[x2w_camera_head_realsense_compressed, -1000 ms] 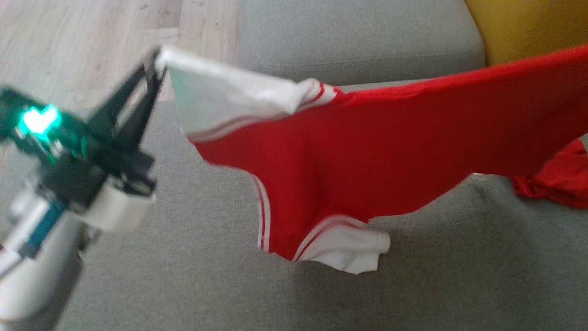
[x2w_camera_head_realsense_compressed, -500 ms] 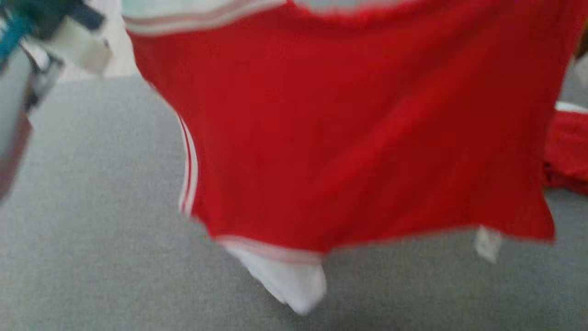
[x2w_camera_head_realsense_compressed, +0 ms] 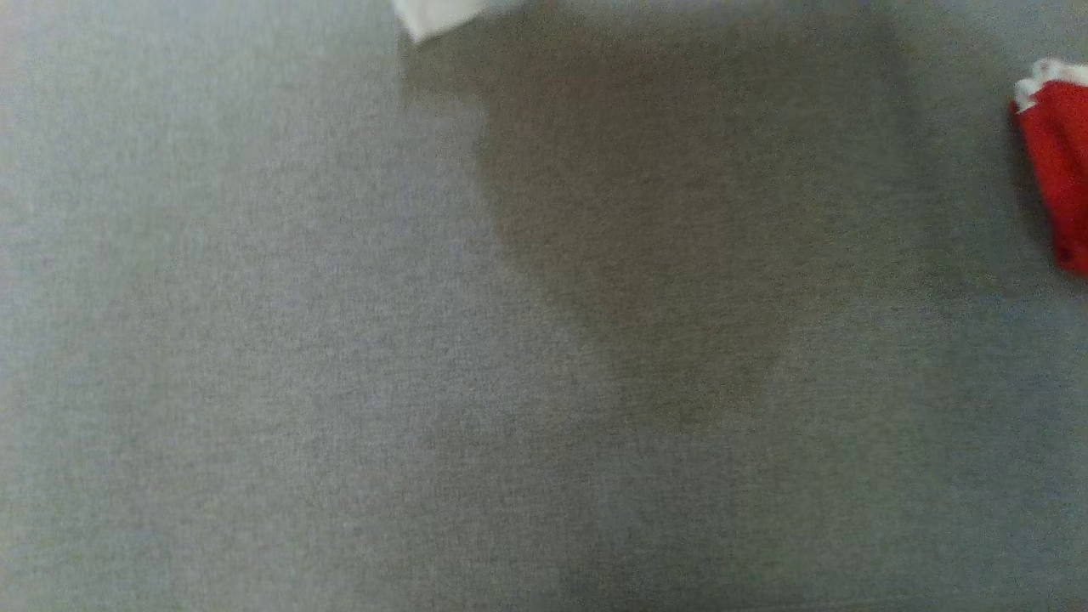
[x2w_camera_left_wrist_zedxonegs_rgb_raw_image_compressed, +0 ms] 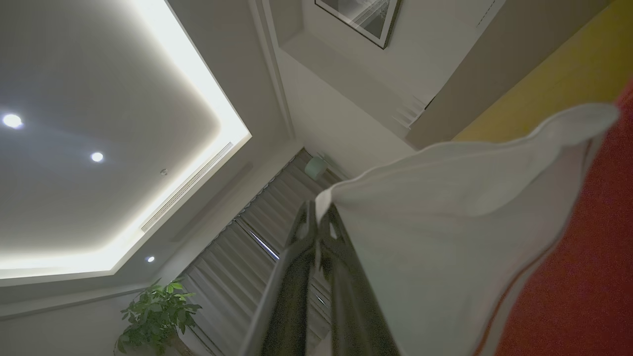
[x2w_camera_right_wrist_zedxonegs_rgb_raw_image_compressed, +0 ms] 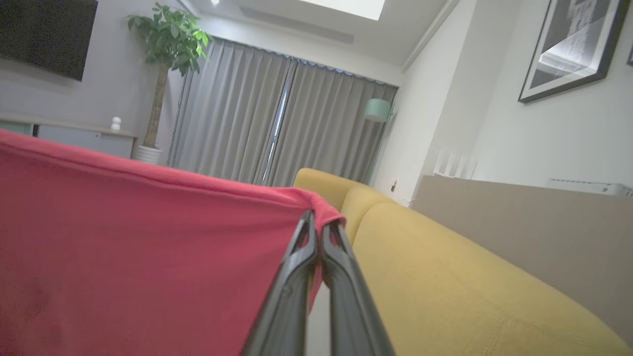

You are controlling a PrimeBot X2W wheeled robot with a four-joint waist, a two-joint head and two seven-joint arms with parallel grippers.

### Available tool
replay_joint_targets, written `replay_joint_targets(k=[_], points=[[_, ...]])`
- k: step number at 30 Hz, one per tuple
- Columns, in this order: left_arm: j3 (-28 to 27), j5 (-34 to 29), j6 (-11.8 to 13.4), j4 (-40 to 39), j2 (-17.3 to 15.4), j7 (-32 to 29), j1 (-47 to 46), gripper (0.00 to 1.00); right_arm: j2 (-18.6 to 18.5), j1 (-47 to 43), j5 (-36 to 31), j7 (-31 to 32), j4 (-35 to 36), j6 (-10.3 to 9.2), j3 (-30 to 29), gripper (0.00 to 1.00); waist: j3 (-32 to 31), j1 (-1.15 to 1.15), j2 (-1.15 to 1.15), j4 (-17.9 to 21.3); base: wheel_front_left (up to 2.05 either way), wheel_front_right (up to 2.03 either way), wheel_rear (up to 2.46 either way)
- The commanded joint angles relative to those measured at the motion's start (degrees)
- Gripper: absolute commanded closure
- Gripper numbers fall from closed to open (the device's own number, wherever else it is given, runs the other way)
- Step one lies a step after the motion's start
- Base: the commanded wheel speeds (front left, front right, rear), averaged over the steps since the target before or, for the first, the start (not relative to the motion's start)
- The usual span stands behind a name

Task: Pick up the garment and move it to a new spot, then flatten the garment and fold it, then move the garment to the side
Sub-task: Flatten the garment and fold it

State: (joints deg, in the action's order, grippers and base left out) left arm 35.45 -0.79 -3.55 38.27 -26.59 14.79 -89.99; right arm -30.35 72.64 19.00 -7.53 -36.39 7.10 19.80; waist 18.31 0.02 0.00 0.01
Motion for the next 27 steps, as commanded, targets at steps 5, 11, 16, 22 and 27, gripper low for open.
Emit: replay_joint_targets(k=[5, 11, 16, 22, 27], points=[[-1.2, 2.2, 0.9, -5.4, -2.7, 0.2, 4.6, 1.00, -1.1, 1.0, 2.0, -3.2, -4.5, 0.39, 3.5, 1.00, 6.0, -0.02, 0.00, -2.2, 0.00, 0.00, 0.00], [-1.6, 4.9, 3.5, -13.9, -5.3, 0.2, 19.1, 1.00, -1.2, -4.4, 5.6, -5.8, -9.9, 0.39, 7.4, 1.00, 5.7, -0.02, 0.00, -3.1, 0.00, 0.00, 0.00], [-2.8, 8.2, 6.1, -22.0, -7.9, 0.2, 34.6, 1.00, -2.0, -12.8, 9.9, -7.1, -10.9, 0.39, 8.9, 1.00, 1.8, -0.02, 0.00, -3.5, 0.00, 0.00, 0.00], [-2.6, 12.4, 9.1, -30.8, -11.0, 0.2, 57.1, 1.00, -4.5, -28.0, 15.3, -7.4, -6.3, 0.39, 8.4, 1.00, -4.0, -0.02, 0.00, -3.3, 0.00, 0.00, 0.00], [-1.5, 15.4, 11.9, -34.9, -11.3, 0.2, 70.6, 1.00, -6.0, -39.5, 16.2, -7.5, -1.6, 0.39, 7.6, 1.00, -6.5, -0.02, 0.00, -2.9, 0.00, 0.00, 0.00]])
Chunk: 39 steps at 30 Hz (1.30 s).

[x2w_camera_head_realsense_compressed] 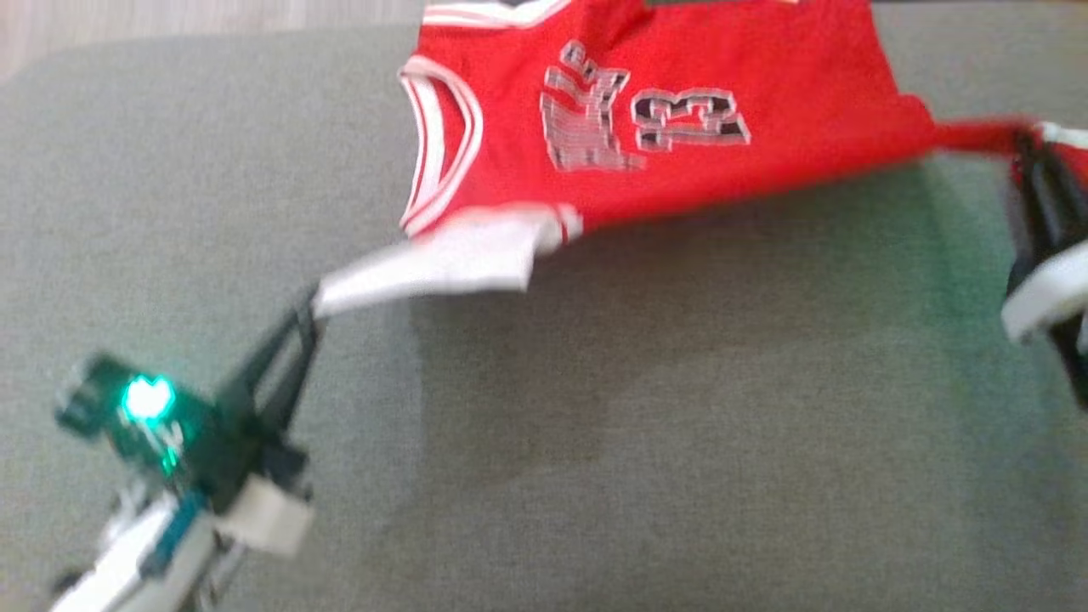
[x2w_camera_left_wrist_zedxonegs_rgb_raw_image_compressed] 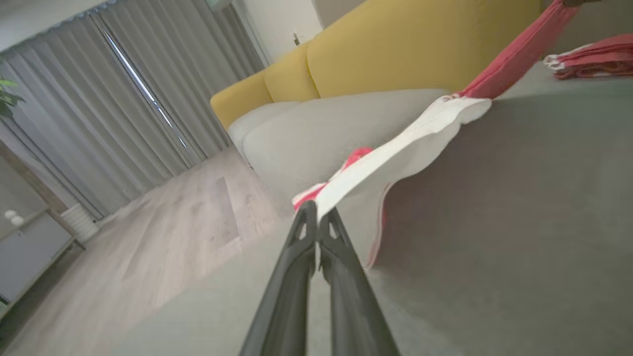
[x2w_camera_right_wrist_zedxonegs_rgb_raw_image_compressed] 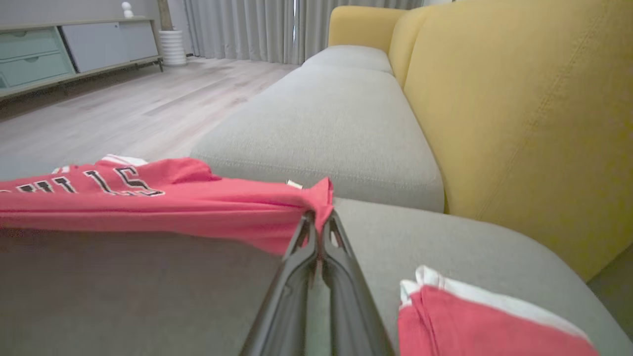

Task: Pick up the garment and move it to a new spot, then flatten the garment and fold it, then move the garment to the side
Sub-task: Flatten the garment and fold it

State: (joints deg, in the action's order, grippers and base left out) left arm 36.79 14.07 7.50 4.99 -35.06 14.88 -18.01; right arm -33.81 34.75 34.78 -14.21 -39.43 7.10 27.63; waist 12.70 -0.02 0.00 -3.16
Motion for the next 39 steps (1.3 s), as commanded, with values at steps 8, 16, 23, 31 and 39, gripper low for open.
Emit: replay_joint_targets(k=[8, 16, 23, 31, 39], points=[[-1.0, 3.8, 2.9, -2.6, -2.2, 0.1, 9.4, 1.00, -2.7, -16.7, 0.6, -0.8, 7.4, 0.39, -3.9, 1.00, -3.2, 0.02, 0.00, 0.3, 0.00, 0.00, 0.00], [0.0, 6.5, 4.2, -3.9, -1.8, -0.8, 15.6, 1.00, -0.5, -28.3, -2.0, 0.6, 14.8, 0.39, -10.9, 1.00, -5.5, 0.02, 0.00, 1.3, 0.00, 0.00, 0.00], [0.5, 6.9, 3.7, -5.7, -2.6, -1.9, 15.9, 1.00, 1.5, -32.4, -4.9, 4.0, 20.9, 0.39, -16.3, 1.00, -5.7, 0.02, 0.00, 1.6, 0.00, 0.00, 0.00], [0.0, 5.1, 1.0, -3.2, -1.0, -1.8, 5.4, 1.00, 3.4, -31.0, -6.3, 8.0, 24.6, 0.39, -21.3, 1.00, -2.5, 0.02, 0.00, 0.6, 0.00, 0.00, 0.00], [0.5, 2.2, -3.4, 4.7, 2.4, -1.6, -9.9, 1.00, 4.3, -24.6, -7.3, 10.4, 24.5, 0.39, -21.5, 1.00, 2.2, 0.02, 0.00, 0.5, 0.00, 0.00, 0.00]])
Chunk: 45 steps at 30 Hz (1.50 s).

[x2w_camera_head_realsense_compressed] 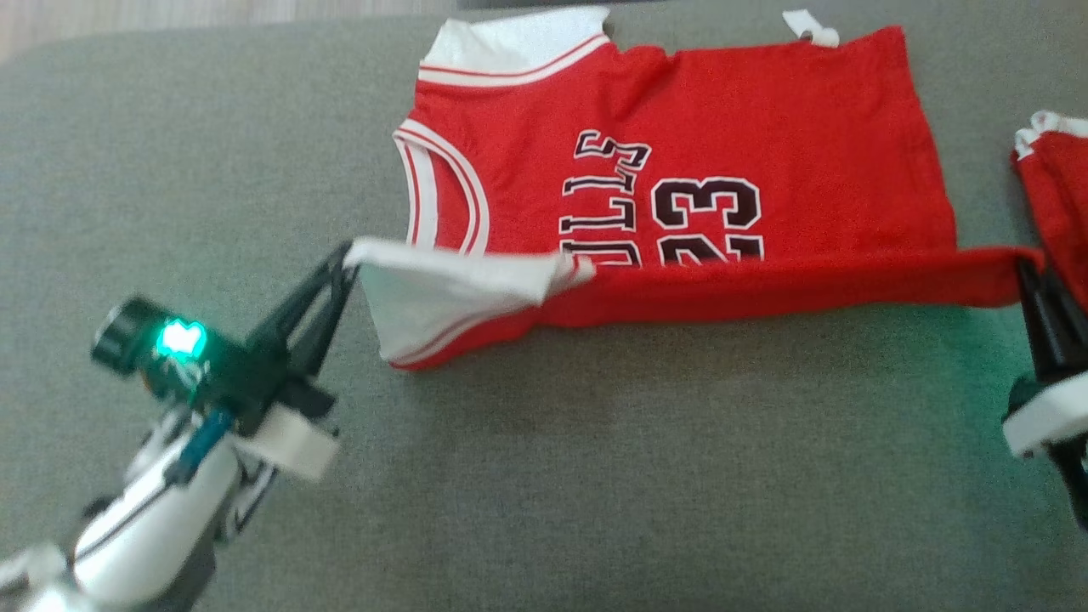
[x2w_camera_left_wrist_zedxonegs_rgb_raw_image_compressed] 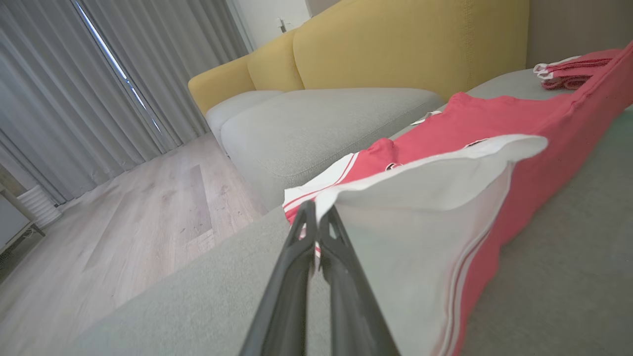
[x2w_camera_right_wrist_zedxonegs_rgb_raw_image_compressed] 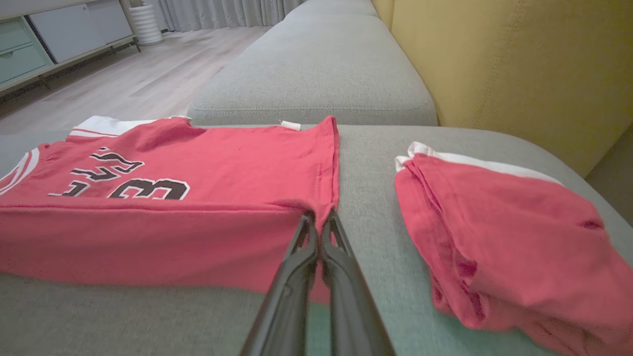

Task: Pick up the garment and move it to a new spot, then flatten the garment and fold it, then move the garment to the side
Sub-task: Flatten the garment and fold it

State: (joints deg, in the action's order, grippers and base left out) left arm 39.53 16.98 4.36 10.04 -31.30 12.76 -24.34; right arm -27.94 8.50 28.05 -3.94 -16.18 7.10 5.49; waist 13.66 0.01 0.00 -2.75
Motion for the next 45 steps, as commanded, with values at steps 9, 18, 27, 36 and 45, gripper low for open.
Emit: replay_joint_targets(k=[9, 18, 27, 36, 45], points=[[-1.8, -3.1, -4.0, 9.9, 2.2, 1.7, -16.2, 1.00, -2.1, 10.3, -0.7, -0.3, -3.8, 0.39, 3.8, 1.00, 5.7, -0.01, 0.00, 0.3, 0.00, 0.00, 0.00], [-2.1, -4.2, -5.7, 19.8, 6.1, 2.2, -23.8, 0.97, -1.5, 19.0, 0.2, -2.9, -10.9, 0.39, 8.8, 0.91, 9.0, -0.01, 0.00, 0.9, 0.00, 0.00, 0.00], [-7.1, -0.7, -1.8, 17.4, 9.1, 2.2, -14.7, 0.00, 1.6, 17.9, 1.0, -9.8, -14.5, 0.39, 9.5, 0.00, 5.8, -0.01, 0.00, 1.6, 0.00, 0.00, 0.00], [-10.8, 7.9, 2.8, 12.7, 14.3, 1.6, 5.6, 0.00, 6.1, 8.6, 0.7, -11.0, -11.5, 0.39, 6.7, 0.00, 0.7, -0.01, 0.00, 3.3, 0.00, 0.00, 0.00], [-11.2, 8.6, 4.9, 16.6, 14.6, -0.1, 5.5, 0.00, 7.4, 6.6, -0.1, -11.0, -10.0, 0.39, 6.0, 0.00, 0.3, -0.01, 0.00, 4.5, 0.00, 0.00, 0.00]])
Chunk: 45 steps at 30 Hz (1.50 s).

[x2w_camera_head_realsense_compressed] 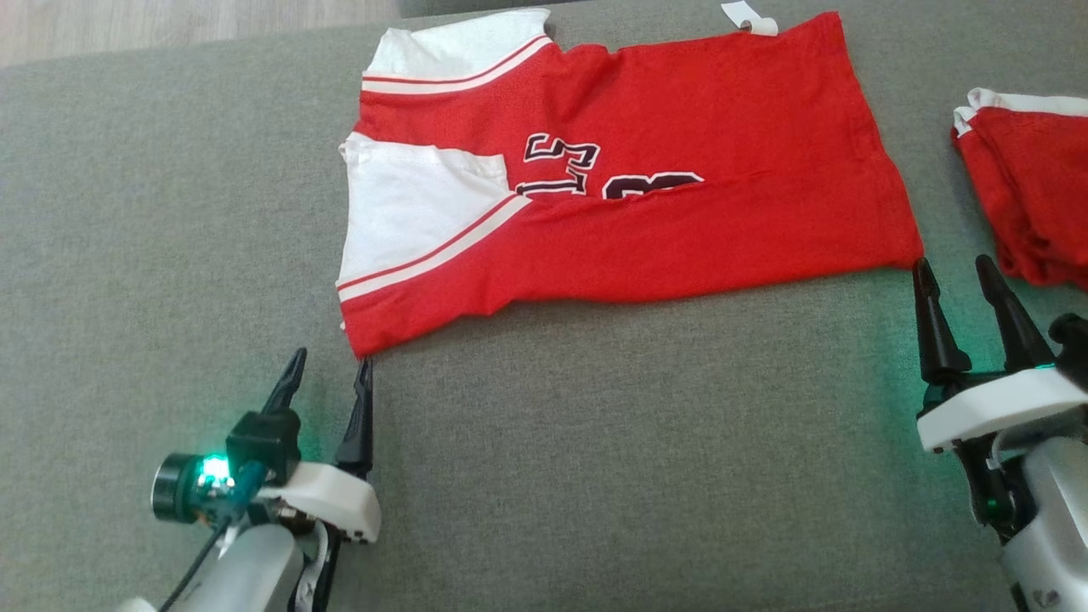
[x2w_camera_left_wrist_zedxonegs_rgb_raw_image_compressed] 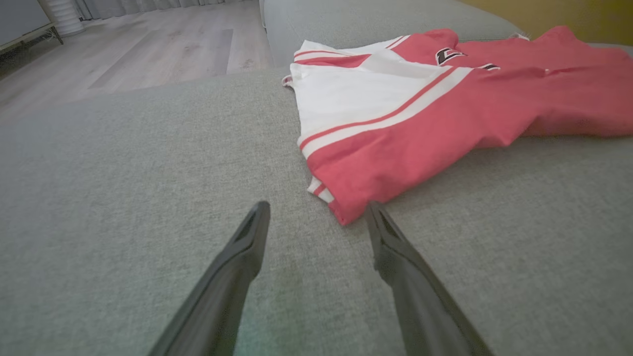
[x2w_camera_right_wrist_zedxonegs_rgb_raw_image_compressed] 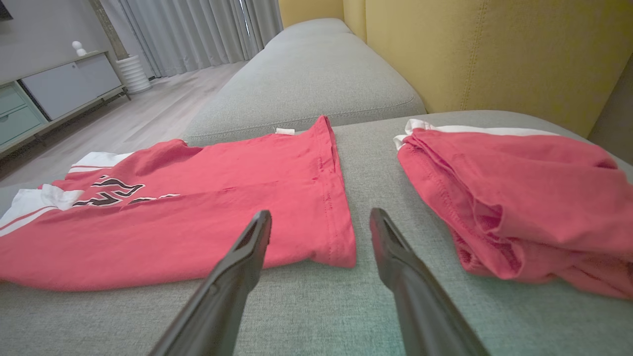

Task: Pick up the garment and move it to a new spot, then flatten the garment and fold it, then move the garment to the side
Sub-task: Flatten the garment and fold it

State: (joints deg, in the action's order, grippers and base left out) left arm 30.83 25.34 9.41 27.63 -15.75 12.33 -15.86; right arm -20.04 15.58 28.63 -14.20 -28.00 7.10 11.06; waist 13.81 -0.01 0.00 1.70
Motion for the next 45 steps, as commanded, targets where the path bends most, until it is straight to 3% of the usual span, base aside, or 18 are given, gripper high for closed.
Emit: replay_joint_targets(k=[1, 10, 14, 16, 22, 38, 39, 40, 41, 45], points=[[-2.5, 0.3, -0.2, -0.6, -0.9, 0.4, -3.4, 0.00, -0.5, -0.4, -0.7, -0.8, 1.9, 0.39, 0.4, 0.00, 0.3, 0.01, 0.00, 0.1, 0.00, 0.00, 0.00], [-1.2, -0.6, -0.3, 4.5, 0.2, 0.2, -6.0, 0.00, -0.6, -0.2, -1.1, -0.8, 2.3, 0.39, 0.4, 0.00, 1.2, 0.01, 0.00, 0.5, 0.00, 0.00, 0.00], [0.2, -0.7, -2.1, 6.7, 0.6, -0.1, -6.7, 0.02, -0.6, 0.0, -1.0, -0.8, 2.3, 0.39, 0.6, 0.00, 1.6, 0.01, 0.00, 0.6, 0.00, 0.00, 0.00], [0.8, -0.6, -3.2, 7.4, 0.9, -0.1, -7.0, 1.00, -0.7, 0.0, -0.9, -0.8, 2.1, 0.39, 0.6, 0.00, 1.7, 0.01, 0.00, 0.5, 0.00, 0.00, 0.00], [1.4, -0.2, -5.1, 8.1, 0.6, 0.4, -7.8, 1.00, -0.8, 1.0, -0.4, -0.1, 0.4, 0.39, 0.2, 0.00, 1.6, 0.01, 0.00, -0.3, 0.00, 0.00, 0.00], [1.6, -1.1, -4.9, 4.9, -1.4, 1.6, -9.4, 1.00, 1.2, 12.0, 0.6, 12.2, -15.9, 0.39, 0.7, 0.00, 1.8, 0.01, 0.00, -2.5, 0.00, 0.00, 0.00], [1.6, -1.1, -4.9, 4.8, -1.4, 1.6, -9.4, 1.00, 1.3, 12.3, 0.9, 13.1, -16.7, 0.39, 1.1, 0.41, 1.7, 0.01, 0.00, -2.6, 0.00, 0.00, 0.00], [1.7, -1.1, -4.8, 4.7, -1.4, 1.6, -9.3, 1.00, 1.3, 12.6, 1.3, 13.8, -17.2, 0.39, 1.6, 0.75, 1.6, 0.01, 0.00, -2.7, 0.00, 0.00, 0.00], [1.7, -1.0, -4.8, 4.6, -1.4, 1.6, -9.1, 1.00, 1.4, 12.8, 1.7, 14.2, -17.6, 0.39, 2.1, 1.00, 1.5, 0.01, 0.00, -2.8, 0.00, 0.00, 0.00], [1.5, -0.7, -4.5, 3.9, -1.9, 1.8, -7.9, 1.00, 0.7, 12.4, 2.8, 14.0, -17.7, 0.39, 3.4, 1.00, 0.4, 0.01, 0.00, -3.0, 0.00, 0.00, 0.00]])
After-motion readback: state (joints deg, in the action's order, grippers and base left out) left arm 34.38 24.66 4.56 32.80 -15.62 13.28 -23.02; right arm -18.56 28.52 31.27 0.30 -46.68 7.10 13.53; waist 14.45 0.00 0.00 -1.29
